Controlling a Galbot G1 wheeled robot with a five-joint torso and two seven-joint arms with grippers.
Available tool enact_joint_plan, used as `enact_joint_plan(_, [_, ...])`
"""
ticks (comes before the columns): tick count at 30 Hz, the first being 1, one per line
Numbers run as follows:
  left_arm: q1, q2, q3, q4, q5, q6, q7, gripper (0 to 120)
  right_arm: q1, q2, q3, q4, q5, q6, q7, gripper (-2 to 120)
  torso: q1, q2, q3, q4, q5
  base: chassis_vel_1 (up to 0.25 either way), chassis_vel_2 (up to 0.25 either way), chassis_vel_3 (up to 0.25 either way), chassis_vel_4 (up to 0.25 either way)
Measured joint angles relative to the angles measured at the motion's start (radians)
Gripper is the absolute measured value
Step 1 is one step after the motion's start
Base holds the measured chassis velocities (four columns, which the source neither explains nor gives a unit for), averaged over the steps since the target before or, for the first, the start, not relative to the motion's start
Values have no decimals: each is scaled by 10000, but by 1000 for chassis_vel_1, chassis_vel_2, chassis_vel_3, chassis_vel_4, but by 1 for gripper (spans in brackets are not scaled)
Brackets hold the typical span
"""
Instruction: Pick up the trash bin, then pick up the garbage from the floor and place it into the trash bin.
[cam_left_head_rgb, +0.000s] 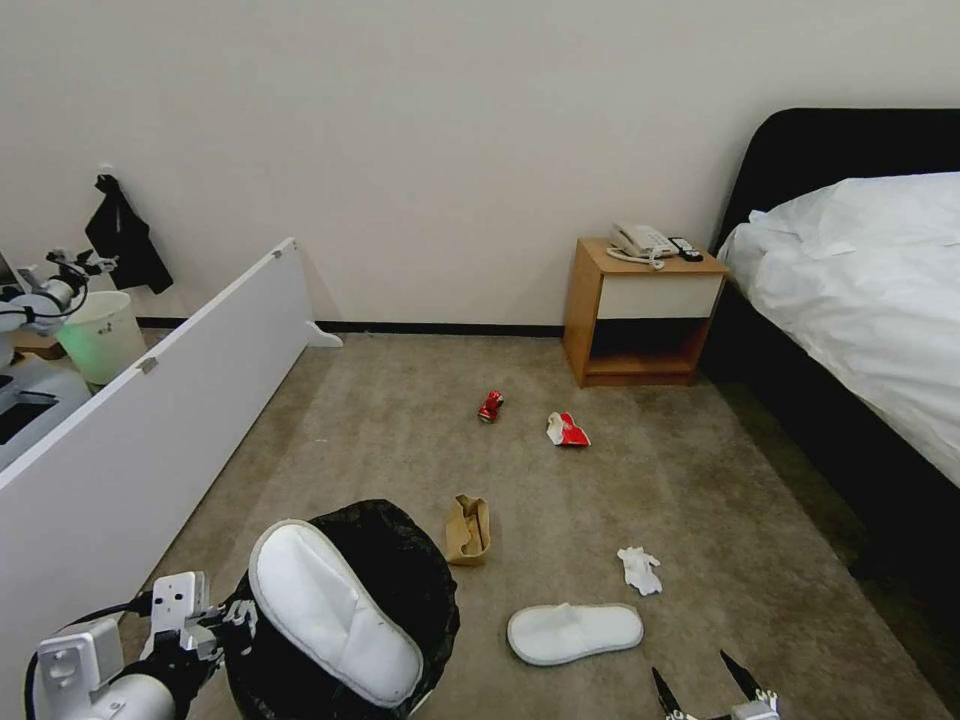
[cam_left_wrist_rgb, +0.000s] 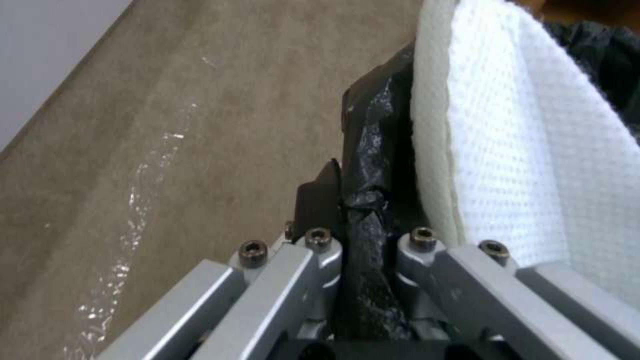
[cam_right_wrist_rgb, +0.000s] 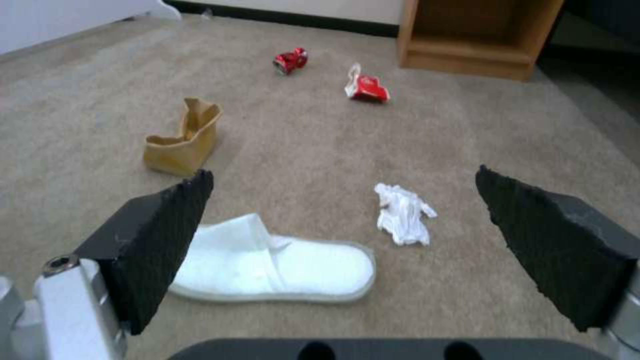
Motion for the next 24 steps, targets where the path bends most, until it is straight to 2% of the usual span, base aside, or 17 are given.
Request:
enact_joint_plan(12, [-108, 20, 28, 0, -17, 0, -9, 4, 123, 3, -7, -51, -93, 105, 13, 100, 0, -1, 1, 0, 1, -73, 83, 77, -82])
enact_joint_plan(24, [-92, 15, 37, 0, -22, 0, -21, 4, 284, -149, -55, -55, -230, 197, -84, 100, 0, -2, 0, 1, 0, -12, 7, 4, -6])
